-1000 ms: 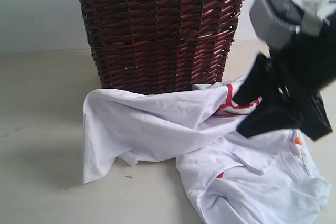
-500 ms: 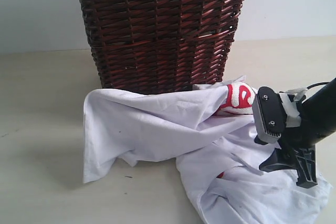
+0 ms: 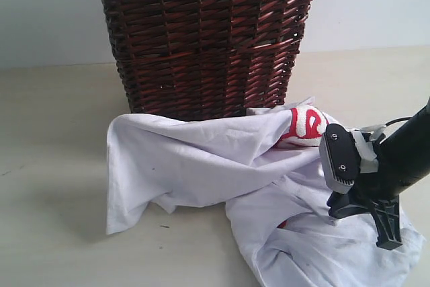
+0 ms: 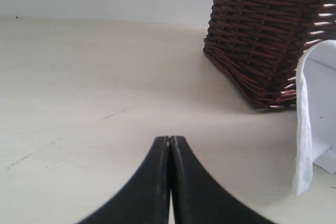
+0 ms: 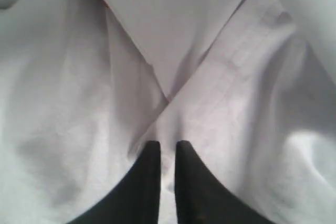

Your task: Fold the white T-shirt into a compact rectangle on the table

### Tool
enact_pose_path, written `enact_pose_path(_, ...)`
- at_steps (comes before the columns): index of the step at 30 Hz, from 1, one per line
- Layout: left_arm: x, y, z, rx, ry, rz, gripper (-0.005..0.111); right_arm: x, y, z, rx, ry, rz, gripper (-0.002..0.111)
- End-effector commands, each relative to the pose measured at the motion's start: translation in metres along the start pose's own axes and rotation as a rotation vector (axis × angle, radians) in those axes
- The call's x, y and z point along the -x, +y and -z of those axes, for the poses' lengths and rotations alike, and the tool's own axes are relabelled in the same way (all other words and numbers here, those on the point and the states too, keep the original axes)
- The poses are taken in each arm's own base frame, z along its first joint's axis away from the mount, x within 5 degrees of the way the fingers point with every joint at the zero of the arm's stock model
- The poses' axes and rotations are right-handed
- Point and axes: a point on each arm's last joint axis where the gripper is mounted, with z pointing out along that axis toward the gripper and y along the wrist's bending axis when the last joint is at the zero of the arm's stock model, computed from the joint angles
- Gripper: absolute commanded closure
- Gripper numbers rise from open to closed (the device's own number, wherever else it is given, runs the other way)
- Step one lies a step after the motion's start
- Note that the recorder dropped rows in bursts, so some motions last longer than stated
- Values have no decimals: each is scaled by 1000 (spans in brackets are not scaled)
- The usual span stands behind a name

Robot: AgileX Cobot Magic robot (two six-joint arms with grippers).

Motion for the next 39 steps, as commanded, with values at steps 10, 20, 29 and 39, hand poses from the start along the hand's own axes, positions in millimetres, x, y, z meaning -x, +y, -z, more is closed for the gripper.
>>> enact_pose_path(10, 1, -1, 1, -10, -11, 0, 107, 0, 9, 6, 74, 3, 22, 71)
enact_pose_path(20, 1, -1, 1, -10, -11, 0, 107, -6, 5, -4, 66, 26, 8, 108)
enact_pose_path(29, 1, -1, 1, -10, -11, 0, 107, -3, 12, -3, 147, 1, -47, 108)
enact_pose_path(39, 1, -1, 1, -10, -11, 0, 107, -3, 12, -3, 147, 1, -46, 96)
